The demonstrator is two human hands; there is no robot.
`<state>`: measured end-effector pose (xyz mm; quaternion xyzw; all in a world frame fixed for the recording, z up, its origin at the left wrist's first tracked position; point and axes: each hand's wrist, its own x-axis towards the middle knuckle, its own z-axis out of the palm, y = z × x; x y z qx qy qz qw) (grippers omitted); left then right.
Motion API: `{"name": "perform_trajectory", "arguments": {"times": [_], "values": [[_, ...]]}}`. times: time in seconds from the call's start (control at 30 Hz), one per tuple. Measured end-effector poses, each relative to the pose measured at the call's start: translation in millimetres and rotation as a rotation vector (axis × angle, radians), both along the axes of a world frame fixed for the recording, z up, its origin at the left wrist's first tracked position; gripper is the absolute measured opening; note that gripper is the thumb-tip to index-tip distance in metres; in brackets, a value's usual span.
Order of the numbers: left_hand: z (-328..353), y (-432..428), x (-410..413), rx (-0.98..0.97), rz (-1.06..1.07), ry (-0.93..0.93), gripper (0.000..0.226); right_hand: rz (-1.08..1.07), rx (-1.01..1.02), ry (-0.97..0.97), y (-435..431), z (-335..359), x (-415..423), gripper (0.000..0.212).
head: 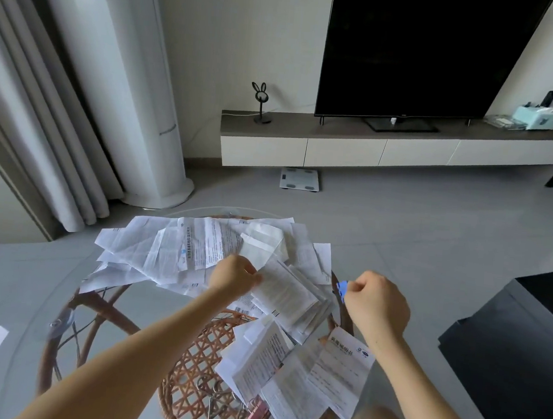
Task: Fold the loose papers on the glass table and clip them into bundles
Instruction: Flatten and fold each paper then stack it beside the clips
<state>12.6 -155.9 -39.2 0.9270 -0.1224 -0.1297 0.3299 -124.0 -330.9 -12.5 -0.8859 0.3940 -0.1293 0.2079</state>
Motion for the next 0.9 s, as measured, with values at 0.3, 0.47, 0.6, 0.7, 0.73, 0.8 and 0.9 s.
{"name": "perform_trajectory", "arguments": {"times": [0.3, 0.47, 0.6, 0.7, 0.73, 0.8, 0.9], "values": [[-3, -1, -4, 0.015, -0.01, -0.05, 0.016, 0.416, 0.173, 0.055, 35, -14, 33, 0.049], [-1, 6, -5, -0.008, -0.034, -0.074, 0.02, 0.409, 0.204, 0.051, 35, -18, 35, 0.048], [0, 35, -1, 0.028, -0.011, -0.226, 0.016, 0.352, 0.134, 0.048, 36, -5, 36, 0.044], [-4, 65, 12, 0.242, 0.007, -0.502, 0.024, 0.33, 0.091, 0.015, 37, 7, 37, 0.034], [-5, 73, 19, 0.328, -0.019, -0.561, 0.031, 0.338, 0.083, -0.006, 38, 10, 38, 0.031], [-4, 82, 31, 0.541, -0.139, -0.598, 0.047, 0.368, 0.077, -0.035, 41, 16, 35, 0.028], [-5, 83, 47, 0.806, -0.319, -0.573, 0.066, 0.396, 0.089, -0.053, 45, 17, 32, 0.026]]}}
